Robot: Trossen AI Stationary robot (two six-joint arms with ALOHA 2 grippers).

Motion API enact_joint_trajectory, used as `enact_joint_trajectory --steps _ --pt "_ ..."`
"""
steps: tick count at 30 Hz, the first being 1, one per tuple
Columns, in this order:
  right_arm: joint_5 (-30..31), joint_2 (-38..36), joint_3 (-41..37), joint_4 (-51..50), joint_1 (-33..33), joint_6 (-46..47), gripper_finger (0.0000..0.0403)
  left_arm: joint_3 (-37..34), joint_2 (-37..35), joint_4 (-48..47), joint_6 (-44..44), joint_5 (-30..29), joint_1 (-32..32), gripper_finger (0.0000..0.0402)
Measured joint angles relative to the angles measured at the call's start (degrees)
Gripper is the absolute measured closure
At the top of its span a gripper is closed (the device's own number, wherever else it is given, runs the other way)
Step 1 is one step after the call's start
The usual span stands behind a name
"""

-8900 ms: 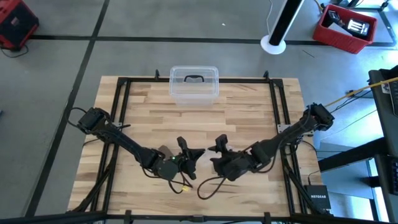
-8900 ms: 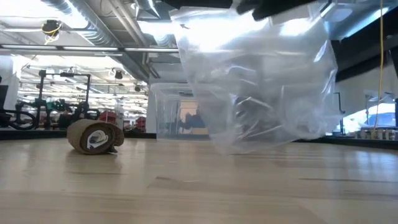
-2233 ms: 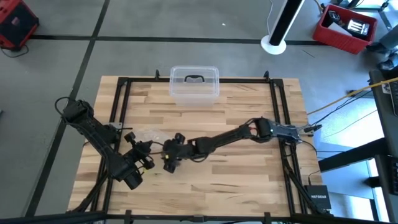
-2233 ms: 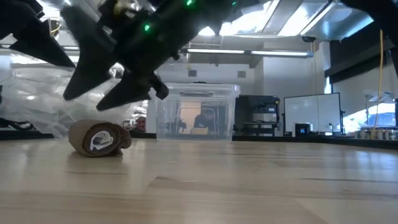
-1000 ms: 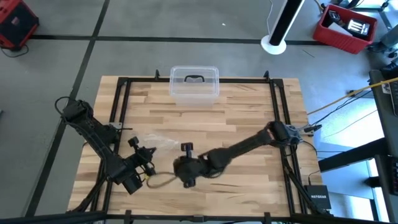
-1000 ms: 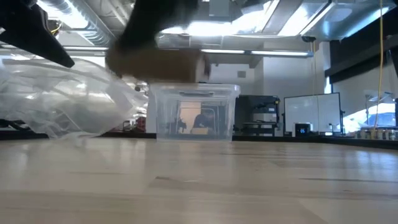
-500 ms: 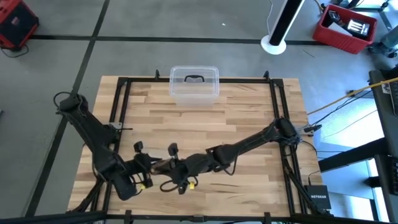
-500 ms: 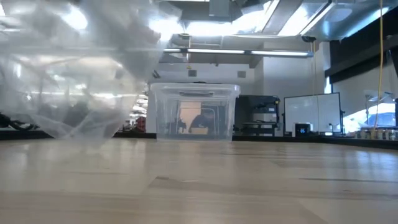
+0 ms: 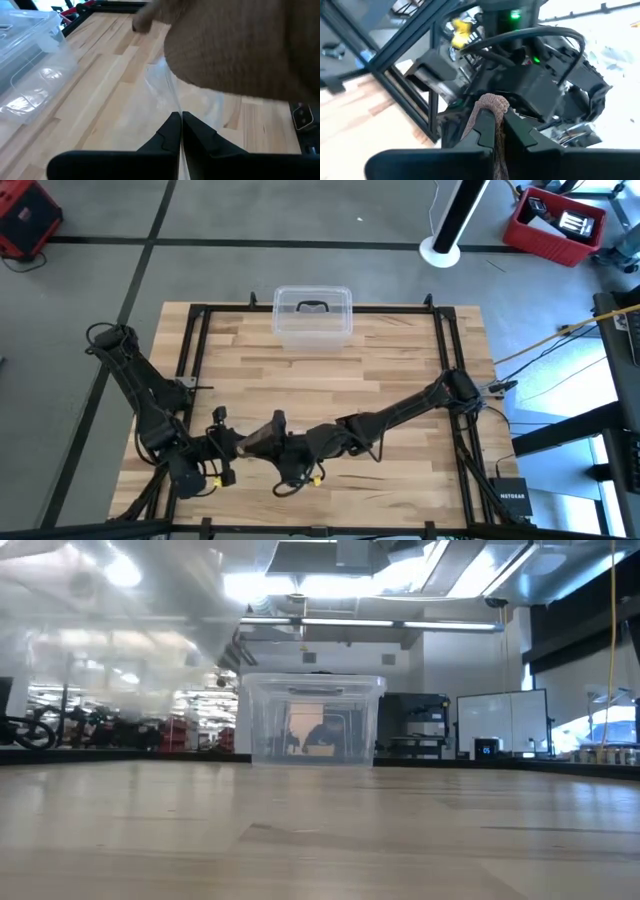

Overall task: Roll bandage
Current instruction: Put the brown bandage into the transparent zip bag

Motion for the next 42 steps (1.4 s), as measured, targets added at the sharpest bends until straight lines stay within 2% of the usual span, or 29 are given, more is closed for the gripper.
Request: enact_joint_trajectory --steps 7,11,16,19,25,30,37,42 --pt "-0.3 0.1 0.0 -2.6 0.0 -2.3 0.0388 0.0 0.0 0.0 -1.3 -0.9 0.0 0.0396" --pt "-0.3 1.0 0.0 -5.3 0.8 -0.8 0.0388 0.0 0.0 0.0 -3.7 -3.3 0.0 0.0396" --pt "-0.7 2.5 0.0 -7.1 0.8 2.3 0.0388 0.0 0.0 0.0 -4.4 -4.0 0.5 0.0396" --pt "1.0 3.7 0.0 -7.6 0.7 1.9 0.0388 -0.1 0.0 0.2 -4.5 -4.1 0.5 0.0396" --pt "2.8 4.4 0.0 -7.9 0.4 -6.5 0.0389 -0.1 0.0 1.6 -2.9 -1.5 -0.1 0.0396" --pt "7.2 4.4 0.0 -10.2 0.6 -14.5 0.0389 -0.1 0.0 2.1 -2.5 -0.9 -0.6 0.0396" --pt "8.3 4.4 0.0 -18.0 -1.0 -6.2 0.039 -0.1 0.1 6.3 1.8 -0.6 -0.7 0.0396" --pt "9.4 4.5 0.0 -13.2 -1.2 0.3 0.039 -0.1 0.1 7.6 2.1 -1.2 -0.8 0.0396"
